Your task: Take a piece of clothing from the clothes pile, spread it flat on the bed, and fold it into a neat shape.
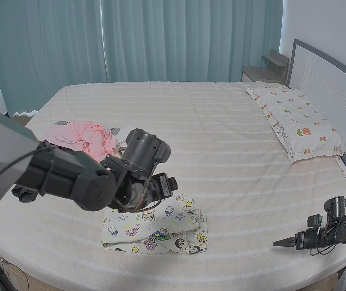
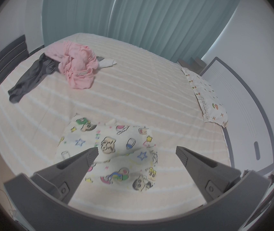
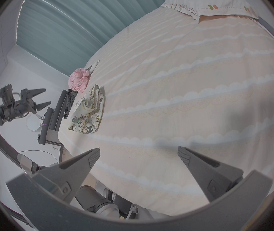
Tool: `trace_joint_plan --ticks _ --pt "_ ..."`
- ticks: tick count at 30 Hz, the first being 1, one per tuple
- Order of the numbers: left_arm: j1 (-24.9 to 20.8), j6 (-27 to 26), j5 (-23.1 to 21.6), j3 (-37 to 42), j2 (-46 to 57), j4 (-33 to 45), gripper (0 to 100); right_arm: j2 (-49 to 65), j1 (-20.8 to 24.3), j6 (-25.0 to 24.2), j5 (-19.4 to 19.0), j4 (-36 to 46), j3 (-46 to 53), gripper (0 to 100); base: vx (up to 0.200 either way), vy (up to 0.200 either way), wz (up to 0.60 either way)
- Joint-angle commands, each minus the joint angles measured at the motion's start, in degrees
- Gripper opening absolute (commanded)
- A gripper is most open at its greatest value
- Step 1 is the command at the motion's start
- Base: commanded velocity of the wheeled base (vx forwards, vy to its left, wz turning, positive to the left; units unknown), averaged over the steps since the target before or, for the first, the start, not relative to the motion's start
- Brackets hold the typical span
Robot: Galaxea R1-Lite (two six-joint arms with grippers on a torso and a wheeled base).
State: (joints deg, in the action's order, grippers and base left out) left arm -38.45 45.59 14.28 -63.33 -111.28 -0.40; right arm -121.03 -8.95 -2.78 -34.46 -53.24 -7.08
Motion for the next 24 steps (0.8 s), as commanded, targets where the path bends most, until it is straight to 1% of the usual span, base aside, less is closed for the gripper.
trace_joint_plan --ticks 1,3,6,9,12,21,24 --pt "0.5 5.5 -3.0 9.8 11.3 -0.2 100 -0.6 0.7 0.1 -0.1 0.0 0.5 100 -0.200 0.000 0.00" --pt "1.0 7.7 -4.3 11.7 12.5 -0.2 100 -0.6 0.7 0.4 -0.1 0.0 0.6 100 -0.200 0.000 0.00" --pt "1.4 9.3 -7.1 14.4 13.8 -0.4 100 -0.6 0.8 0.9 -0.1 -0.1 1.0 100 0.000 0.000 0.00" --pt "2.3 10.0 -8.3 15.2 13.9 -1.4 100 -0.7 1.1 1.2 -0.1 -0.1 1.2 100 0.000 0.000 0.00" --pt "5.1 12.9 -10.4 16.9 14.2 -5.4 100 -0.7 1.4 1.2 -0.1 -0.1 1.3 100 0.000 0.000 0.00" --pt "7.4 13.0 -13.7 21.1 14.8 -10.7 100 -1.1 1.4 1.1 -0.1 -0.1 1.2 100 0.000 0.000 0.00" --pt "9.5 12.9 -16.0 22.0 15.0 -13.7 100 -1.1 1.5 1.2 0.0 -0.1 1.2 100 0.000 0.200 0.00"
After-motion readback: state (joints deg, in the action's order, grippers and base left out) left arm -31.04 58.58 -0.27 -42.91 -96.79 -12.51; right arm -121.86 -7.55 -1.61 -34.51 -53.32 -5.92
